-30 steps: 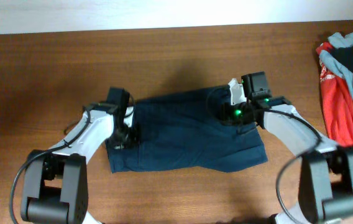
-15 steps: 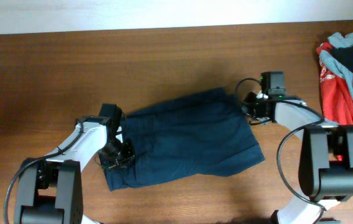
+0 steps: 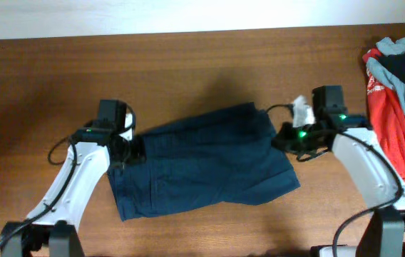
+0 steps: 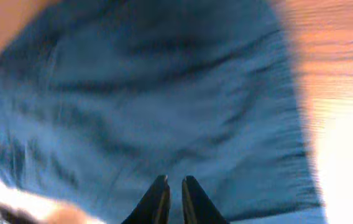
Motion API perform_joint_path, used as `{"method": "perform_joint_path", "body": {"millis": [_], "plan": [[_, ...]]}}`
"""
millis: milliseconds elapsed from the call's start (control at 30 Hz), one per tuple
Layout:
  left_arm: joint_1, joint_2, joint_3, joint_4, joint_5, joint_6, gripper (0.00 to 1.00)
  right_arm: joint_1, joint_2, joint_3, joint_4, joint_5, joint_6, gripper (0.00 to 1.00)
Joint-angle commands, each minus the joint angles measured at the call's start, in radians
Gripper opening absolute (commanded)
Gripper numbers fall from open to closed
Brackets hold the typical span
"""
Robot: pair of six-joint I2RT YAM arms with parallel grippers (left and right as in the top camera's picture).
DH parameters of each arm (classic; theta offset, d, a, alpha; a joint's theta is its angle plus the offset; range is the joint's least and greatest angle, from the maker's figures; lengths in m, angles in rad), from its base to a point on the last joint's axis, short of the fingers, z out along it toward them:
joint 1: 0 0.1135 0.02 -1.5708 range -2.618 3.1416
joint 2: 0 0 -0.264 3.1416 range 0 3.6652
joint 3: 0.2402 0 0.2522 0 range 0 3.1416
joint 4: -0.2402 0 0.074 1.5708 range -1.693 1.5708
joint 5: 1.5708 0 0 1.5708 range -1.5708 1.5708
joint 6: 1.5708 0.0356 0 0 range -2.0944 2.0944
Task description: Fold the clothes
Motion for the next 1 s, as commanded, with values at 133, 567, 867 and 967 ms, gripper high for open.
{"method": "perform_joint_path", "body": {"millis": [133,567,867,967], "plan": [[0.005,0.096,0.008,0.116,0.027,0.147,0.41,0.310,0.087,-0.002,0.027,0.024,-0.307,0.24],[0.020,0.234,0.030,0.128,-0.215,0.132,0.35,0.320,0.388,-0.002,-0.068,0.379,0.125,0.05],[0.052,0.233,0.436,-0.219,-0.139,0.141,0.37,0.269,0.269,-0.002,-0.072,0.216,0.071,0.06],[0.062,0.232,0.522,-0.355,-0.140,0.066,0.36,0.269,0.154,-0.002,-0.029,0.137,-0.021,0.11]]}}
